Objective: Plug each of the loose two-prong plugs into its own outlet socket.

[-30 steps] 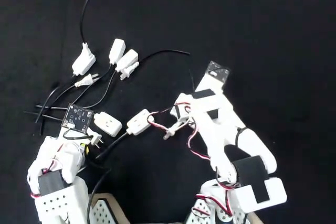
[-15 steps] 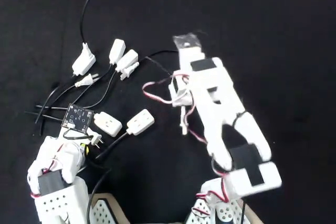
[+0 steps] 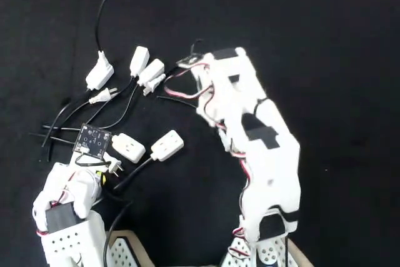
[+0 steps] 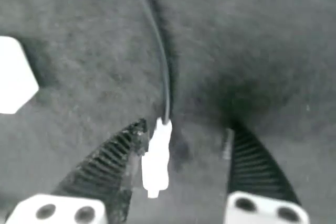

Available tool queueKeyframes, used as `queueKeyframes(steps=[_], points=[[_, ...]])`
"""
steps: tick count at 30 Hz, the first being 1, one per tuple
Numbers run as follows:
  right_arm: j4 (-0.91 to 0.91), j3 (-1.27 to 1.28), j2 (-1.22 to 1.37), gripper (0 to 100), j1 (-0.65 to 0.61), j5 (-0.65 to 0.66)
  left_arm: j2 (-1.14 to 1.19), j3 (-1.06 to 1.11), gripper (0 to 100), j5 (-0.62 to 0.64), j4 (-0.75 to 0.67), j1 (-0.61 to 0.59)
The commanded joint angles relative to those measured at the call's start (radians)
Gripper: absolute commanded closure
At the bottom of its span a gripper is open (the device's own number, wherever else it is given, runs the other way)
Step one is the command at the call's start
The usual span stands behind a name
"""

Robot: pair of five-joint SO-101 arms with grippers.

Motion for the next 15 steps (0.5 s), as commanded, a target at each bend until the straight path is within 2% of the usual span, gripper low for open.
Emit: queueKeyframes(steps=[1, 5, 15], points=[[0.195, -0.257, 0.074, 75.3, 0.009, 0.006, -0.005, -0.002, 79, -0.003, -0.017, -0.007], [0.206, -0.298, 0.12, 78.4, 0.012, 0.006, -0.005, -0.002, 79, -0.003, -0.017, -0.007], [0.207, -0.059, 0.005, 78.9, -0.026, 0.028, -0.005, -0.002, 79, -0.003, -0.017, -0.007]])
